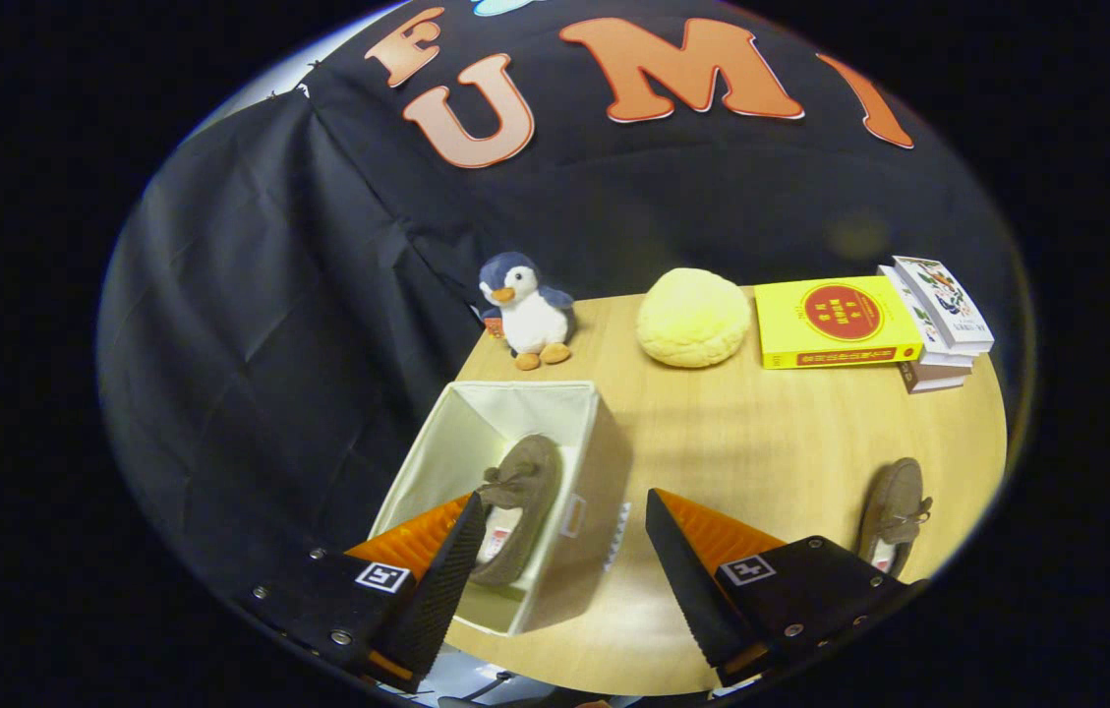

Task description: Open the storage box then place both shoes into the box .Put the left shoe in first, then the right shoe, with the right side of both shoes facing outward in a uniform manner.

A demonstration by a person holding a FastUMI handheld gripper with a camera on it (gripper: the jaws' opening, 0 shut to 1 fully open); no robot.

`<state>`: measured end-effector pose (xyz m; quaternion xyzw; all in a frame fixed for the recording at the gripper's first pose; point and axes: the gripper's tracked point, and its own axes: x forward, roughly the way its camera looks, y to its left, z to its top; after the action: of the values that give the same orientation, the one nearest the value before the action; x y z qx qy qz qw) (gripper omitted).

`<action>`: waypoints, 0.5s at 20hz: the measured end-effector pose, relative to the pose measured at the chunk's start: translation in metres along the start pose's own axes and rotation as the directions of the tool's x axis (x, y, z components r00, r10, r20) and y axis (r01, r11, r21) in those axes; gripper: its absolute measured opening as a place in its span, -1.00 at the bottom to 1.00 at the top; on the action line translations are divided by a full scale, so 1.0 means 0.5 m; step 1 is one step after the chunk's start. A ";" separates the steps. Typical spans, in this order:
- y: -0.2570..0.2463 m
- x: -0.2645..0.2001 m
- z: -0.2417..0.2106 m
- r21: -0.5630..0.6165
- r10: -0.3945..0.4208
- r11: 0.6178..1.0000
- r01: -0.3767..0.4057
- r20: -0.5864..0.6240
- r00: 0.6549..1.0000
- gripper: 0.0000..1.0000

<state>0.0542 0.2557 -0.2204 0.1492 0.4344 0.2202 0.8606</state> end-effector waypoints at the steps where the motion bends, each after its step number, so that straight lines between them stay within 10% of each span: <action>1: -0.037 -0.006 -0.003 0.007 -0.015 1.000 0.015 0.004 1.000 0.97; 10: -0.343 -0.072 -0.120 0.071 -0.162 0.983 0.166 -0.061 0.985 0.97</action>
<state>0.0295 0.0942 -0.3073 0.1395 0.4766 0.1358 0.8573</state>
